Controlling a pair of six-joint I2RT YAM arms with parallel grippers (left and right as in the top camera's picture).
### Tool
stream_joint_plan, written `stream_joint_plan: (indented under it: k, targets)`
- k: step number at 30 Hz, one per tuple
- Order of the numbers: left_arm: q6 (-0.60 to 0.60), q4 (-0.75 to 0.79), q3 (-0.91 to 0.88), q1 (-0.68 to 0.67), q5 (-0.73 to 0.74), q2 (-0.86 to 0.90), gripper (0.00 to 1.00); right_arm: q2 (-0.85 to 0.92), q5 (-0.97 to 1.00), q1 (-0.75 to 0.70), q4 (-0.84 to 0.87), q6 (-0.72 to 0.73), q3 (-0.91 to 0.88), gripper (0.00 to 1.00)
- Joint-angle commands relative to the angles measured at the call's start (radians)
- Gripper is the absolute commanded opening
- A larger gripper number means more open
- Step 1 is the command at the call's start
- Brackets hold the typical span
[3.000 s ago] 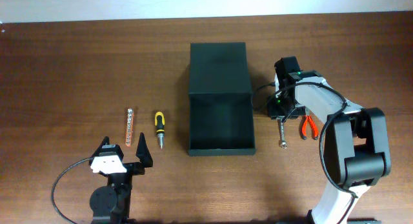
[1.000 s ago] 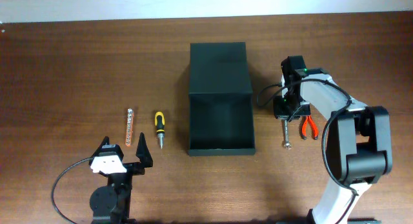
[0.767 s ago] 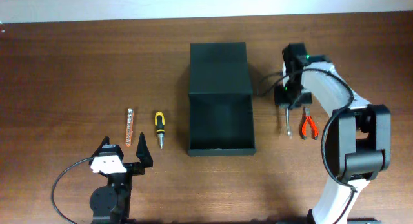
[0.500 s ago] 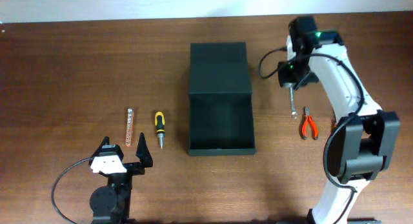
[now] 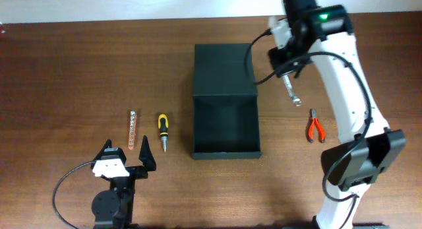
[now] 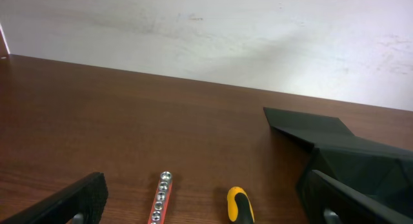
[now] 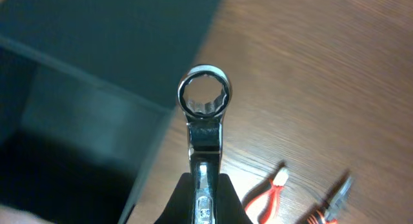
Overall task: Pack container
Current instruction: 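Lift the wrench with the right gripper and carry it left over the box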
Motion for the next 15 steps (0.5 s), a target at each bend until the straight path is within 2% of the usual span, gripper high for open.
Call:
stream_joint_plan:
  k: [1,9,15]
  targets:
    - [0.016,-0.005,-0.002,-0.004,0.007,-0.001,0.99,-0.010,-0.028,0.087,-0.018,-0.058,0.021,0.04]
    - [0.016,-0.005,-0.002,-0.004,0.007,-0.001,0.99,-0.009,-0.032,0.239,-0.025,-0.123,0.016,0.04]
    - [0.016,-0.005,-0.002,-0.004,0.007,-0.001,0.99,-0.007,-0.032,0.292,-0.012,-0.157,-0.013,0.04]
